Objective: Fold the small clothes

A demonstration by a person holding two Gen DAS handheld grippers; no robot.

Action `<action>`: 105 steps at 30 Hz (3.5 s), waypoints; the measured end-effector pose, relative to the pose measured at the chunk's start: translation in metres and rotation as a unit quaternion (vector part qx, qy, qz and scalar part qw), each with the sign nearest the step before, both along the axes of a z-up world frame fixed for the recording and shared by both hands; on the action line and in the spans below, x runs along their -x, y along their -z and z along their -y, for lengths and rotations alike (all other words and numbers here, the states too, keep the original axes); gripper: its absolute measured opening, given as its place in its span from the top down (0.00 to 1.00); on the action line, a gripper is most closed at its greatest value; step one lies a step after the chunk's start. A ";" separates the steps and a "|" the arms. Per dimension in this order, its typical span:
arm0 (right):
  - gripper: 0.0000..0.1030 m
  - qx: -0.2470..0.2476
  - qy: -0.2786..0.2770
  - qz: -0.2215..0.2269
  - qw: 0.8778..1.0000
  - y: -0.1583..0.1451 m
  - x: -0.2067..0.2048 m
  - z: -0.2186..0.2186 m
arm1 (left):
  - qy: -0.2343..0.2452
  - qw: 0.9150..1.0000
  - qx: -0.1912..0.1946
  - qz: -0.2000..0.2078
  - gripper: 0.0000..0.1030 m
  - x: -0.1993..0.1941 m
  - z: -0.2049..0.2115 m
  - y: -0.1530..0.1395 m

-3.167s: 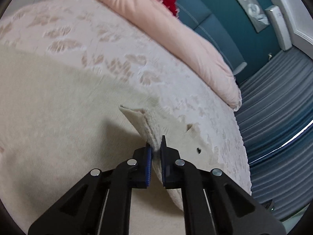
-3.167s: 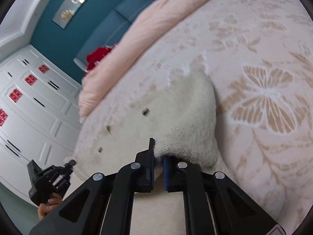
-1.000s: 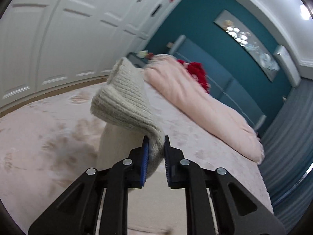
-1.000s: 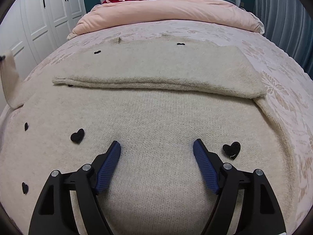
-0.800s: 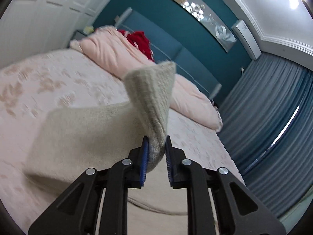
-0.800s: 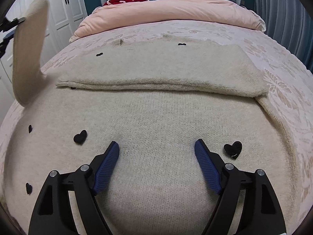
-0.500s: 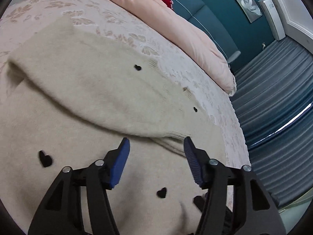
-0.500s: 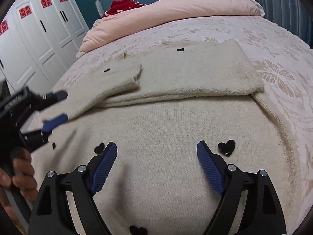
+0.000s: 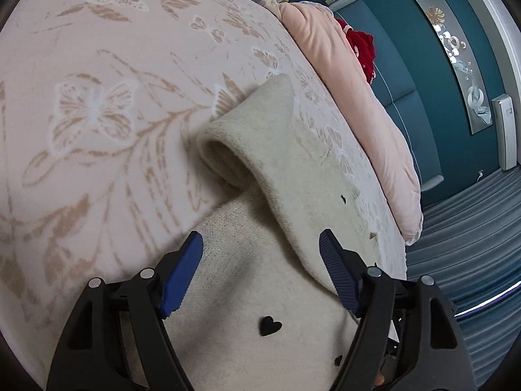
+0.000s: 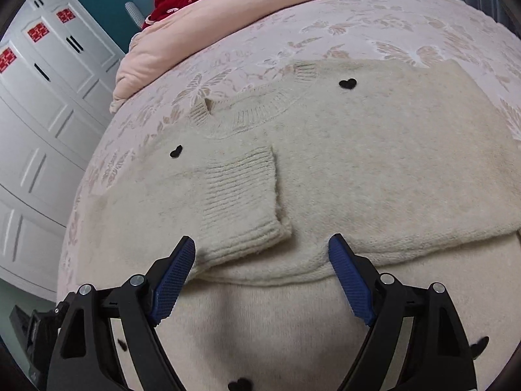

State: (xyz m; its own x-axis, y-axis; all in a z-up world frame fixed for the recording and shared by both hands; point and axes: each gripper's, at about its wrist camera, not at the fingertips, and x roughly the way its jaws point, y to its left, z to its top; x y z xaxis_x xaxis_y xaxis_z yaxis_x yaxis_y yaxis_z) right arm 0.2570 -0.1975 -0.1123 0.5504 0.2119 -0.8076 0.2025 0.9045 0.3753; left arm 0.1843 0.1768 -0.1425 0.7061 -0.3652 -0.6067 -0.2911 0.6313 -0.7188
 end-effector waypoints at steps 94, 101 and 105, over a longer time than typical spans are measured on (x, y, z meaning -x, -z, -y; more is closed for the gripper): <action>0.96 0.036 0.102 0.021 0.994 0.001 0.038 0.145 | -0.008 0.995 -0.069 0.073 0.90 -0.058 0.039 0.026; 0.48 0.038 0.123 -0.003 0.992 -0.023 0.196 0.190 | 0.026 0.997 -0.069 0.029 0.69 -0.032 0.024 -0.001; 0.39 0.027 0.093 -0.061 0.993 -0.008 0.276 0.174 | 0.053 0.988 -0.144 0.013 0.25 0.044 0.007 -0.033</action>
State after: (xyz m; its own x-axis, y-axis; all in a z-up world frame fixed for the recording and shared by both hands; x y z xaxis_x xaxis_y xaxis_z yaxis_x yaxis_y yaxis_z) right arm -0.0188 -0.3712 -0.1040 0.4732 0.0704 -0.8781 0.4082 0.8658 0.2894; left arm 0.1402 0.1697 -0.1095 0.6904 -0.2520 -0.6781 -0.1965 0.8368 -0.5111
